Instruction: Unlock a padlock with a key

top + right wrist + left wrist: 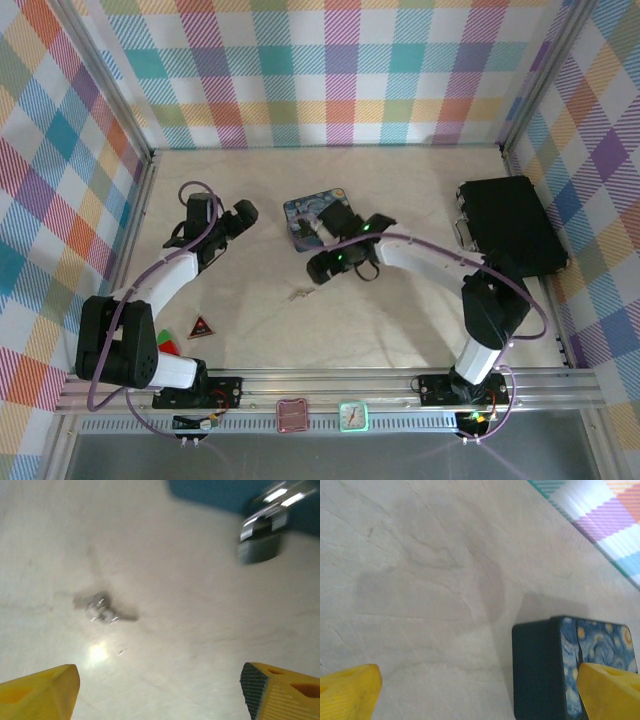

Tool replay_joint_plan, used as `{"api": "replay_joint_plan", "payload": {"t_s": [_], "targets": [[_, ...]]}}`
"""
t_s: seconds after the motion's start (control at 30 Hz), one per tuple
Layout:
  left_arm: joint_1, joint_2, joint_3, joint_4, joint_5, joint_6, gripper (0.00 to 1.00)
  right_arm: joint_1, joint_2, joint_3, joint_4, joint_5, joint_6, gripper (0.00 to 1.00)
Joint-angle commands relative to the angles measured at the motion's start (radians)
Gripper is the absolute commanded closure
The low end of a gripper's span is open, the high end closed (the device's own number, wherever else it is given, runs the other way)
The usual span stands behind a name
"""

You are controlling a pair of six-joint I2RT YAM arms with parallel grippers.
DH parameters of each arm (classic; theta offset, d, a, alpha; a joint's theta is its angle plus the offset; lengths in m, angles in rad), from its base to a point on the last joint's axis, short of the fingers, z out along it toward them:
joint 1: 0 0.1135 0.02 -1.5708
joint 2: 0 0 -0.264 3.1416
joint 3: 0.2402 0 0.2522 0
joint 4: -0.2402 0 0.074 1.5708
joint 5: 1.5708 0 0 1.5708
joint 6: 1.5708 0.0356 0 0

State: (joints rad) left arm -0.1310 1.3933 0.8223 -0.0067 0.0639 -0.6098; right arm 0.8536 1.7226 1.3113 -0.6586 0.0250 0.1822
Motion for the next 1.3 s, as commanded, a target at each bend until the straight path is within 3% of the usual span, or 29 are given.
{"api": "replay_joint_plan", "payload": {"t_s": [0.0, 0.1, 0.2, 0.47, 0.63, 0.73, 1.1, 1.27], "targets": [[0.016, 0.032, 0.008, 0.046, 0.038, -0.057, 0.00, 0.068, 0.078, 0.002, 0.064, -0.005, 0.110, 0.20], [0.024, 0.045, 0.007, 0.038, 0.047, -0.049, 0.00, 0.117, 0.171, 0.074, 0.109, -0.008, 0.068, 0.39], [0.050, 0.034, 0.000, 0.018, 0.042, -0.039, 0.00, 0.129, 0.269, 0.175, 0.098, -0.003, 0.009, 0.48], [0.082, -0.011, -0.012, 0.010, 0.033, -0.034, 0.00, 0.130, 0.368, 0.218, 0.115, -0.022, -0.012, 0.50], [0.082, -0.005, -0.013, 0.014, 0.030, -0.043, 0.00, 0.132, 0.341, 0.162, 0.101, -0.025, -0.009, 0.51], [0.081, -0.009, -0.020, 0.016, 0.010, -0.052, 0.00, 0.138, 0.306, 0.103, 0.128, -0.046, -0.009, 0.60], [0.082, -0.021, -0.032, 0.015, 0.024, -0.063, 0.00, 0.169, 0.322, 0.067, 0.067, 0.105, -0.013, 0.61], [0.082, -0.029, -0.039, 0.019, 0.025, -0.072, 0.00, 0.171, 0.358, 0.077, 0.079, 0.149, 0.032, 0.79]]}}
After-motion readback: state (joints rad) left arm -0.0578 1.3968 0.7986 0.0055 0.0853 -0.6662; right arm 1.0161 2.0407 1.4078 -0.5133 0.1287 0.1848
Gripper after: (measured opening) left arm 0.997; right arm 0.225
